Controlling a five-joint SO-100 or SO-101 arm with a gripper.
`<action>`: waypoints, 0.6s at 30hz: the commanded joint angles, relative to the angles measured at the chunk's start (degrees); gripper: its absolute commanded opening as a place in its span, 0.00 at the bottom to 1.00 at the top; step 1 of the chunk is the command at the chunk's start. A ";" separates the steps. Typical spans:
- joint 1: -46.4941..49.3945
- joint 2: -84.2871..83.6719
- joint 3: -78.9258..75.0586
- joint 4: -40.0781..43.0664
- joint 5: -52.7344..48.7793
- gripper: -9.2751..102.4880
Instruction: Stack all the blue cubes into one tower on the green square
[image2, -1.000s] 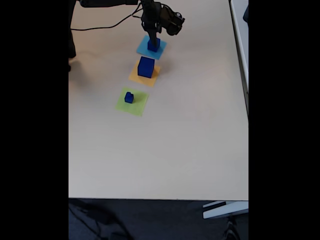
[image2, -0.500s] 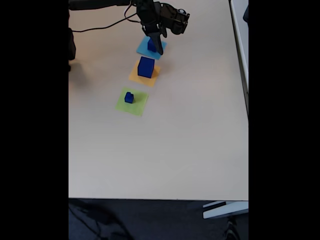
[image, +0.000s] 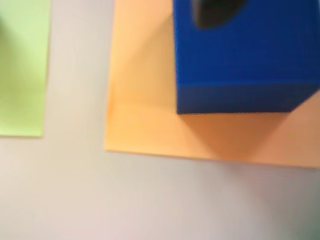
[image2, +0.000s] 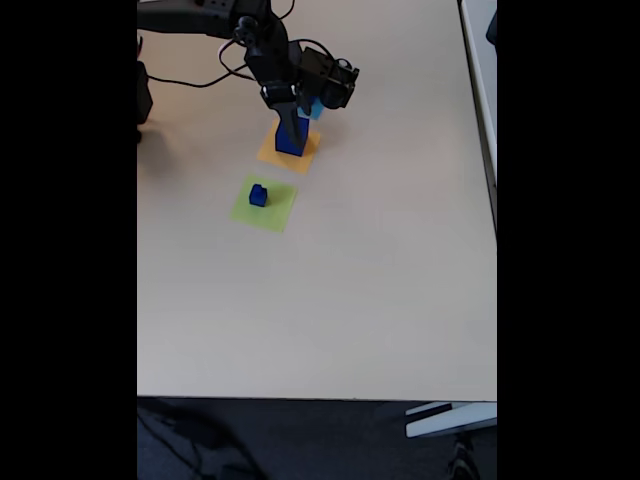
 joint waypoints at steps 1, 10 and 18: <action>1.85 5.89 3.25 -3.43 -1.93 0.36; 4.66 10.11 16.52 -11.43 -5.45 0.34; 6.86 12.04 21.27 -12.57 -8.17 0.34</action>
